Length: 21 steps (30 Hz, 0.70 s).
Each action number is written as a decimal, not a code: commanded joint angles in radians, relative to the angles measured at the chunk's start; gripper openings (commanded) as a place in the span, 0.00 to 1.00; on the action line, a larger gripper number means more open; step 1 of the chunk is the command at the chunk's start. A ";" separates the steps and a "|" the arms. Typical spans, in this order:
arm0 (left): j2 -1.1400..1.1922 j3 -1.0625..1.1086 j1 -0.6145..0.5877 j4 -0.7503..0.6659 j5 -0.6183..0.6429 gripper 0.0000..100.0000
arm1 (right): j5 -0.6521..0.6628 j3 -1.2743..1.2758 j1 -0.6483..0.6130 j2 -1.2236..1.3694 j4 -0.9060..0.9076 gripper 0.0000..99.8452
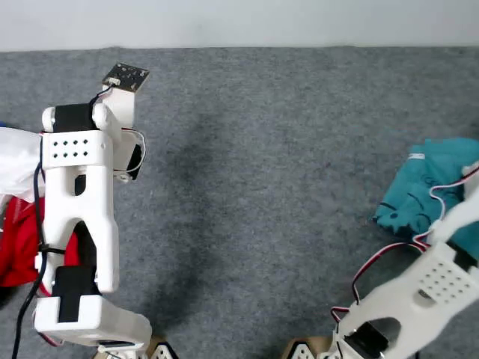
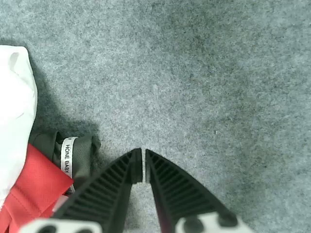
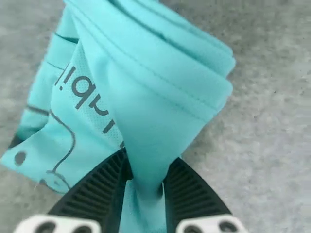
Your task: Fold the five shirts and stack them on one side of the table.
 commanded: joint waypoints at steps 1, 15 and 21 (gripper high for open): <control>-0.057 -0.004 -0.009 0.023 -0.002 0.03 | 0.015 -0.026 0.008 0.033 -0.062 0.02; -0.057 -0.004 -0.009 0.023 -0.002 0.03 | -0.219 -0.180 -0.047 -0.093 0.197 0.35; -0.057 -0.004 -0.009 0.023 -0.002 0.03 | -0.224 -0.144 -0.119 -0.042 0.182 0.06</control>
